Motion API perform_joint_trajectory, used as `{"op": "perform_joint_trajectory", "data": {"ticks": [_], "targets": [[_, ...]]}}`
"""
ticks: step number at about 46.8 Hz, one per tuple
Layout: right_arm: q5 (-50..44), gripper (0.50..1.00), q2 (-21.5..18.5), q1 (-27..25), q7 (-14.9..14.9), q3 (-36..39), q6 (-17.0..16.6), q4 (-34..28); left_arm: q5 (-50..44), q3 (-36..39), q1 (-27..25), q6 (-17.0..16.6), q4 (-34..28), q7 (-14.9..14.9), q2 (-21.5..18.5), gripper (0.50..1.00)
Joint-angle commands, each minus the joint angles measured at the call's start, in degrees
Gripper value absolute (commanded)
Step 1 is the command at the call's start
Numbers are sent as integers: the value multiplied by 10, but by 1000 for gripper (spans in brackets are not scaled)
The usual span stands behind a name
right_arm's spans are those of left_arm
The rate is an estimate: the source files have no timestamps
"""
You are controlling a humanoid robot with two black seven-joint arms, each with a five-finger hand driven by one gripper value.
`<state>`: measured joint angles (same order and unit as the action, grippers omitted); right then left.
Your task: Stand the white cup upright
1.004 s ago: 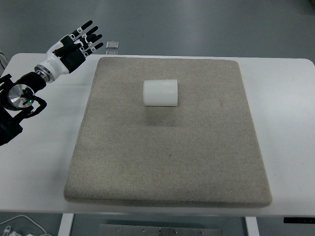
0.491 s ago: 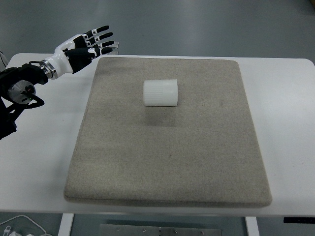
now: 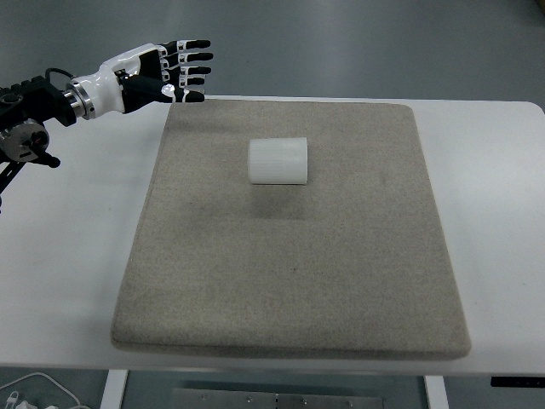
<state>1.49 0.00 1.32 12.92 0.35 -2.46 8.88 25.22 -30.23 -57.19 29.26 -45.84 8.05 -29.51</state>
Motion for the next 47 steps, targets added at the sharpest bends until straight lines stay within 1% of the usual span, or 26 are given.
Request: {"op": "perform_joint_trajectory", "data": {"ticks": [1, 7, 14, 17, 20, 25, 29, 32, 36, 39, 47], "targets": [[0, 930, 0, 0, 0, 0, 0, 0, 27, 0, 0, -2, -13, -2, -1, 979], [0, 930, 0, 0, 0, 0, 0, 0, 60, 1, -5, -3, -33, -8, 0, 979], [0, 930, 0, 0, 0, 0, 0, 0, 126, 2, -10, -6, -64, -10, -4, 973], [0, 930, 0, 0, 0, 0, 0, 0, 151, 2, -15, -9, -78, -14, -7, 943], [0, 930, 0, 0, 0, 0, 0, 0, 174, 3, -20, -17, -88, -24, -9, 941], [0, 930, 0, 0, 0, 0, 0, 0, 236, 3, -22, -39, -105, -60, -8, 941], [0, 930, 0, 0, 0, 0, 0, 0, 285, 3, -22, -55, -122, -75, -7, 943], [0, 930, 0, 0, 0, 0, 0, 0, 301, 3, -24, -62, -137, -88, -7, 949], [0, 930, 0, 0, 0, 0, 0, 0, 306, 3, -31, -62, -158, -109, -7, 954], [0, 930, 0, 0, 0, 0, 0, 0, 309, 9, -40, -62, -167, -118, -5, 958], [0, 930, 0, 0, 0, 0, 0, 0, 360, 29, -65, -64, -170, -120, 1, 958]]}}
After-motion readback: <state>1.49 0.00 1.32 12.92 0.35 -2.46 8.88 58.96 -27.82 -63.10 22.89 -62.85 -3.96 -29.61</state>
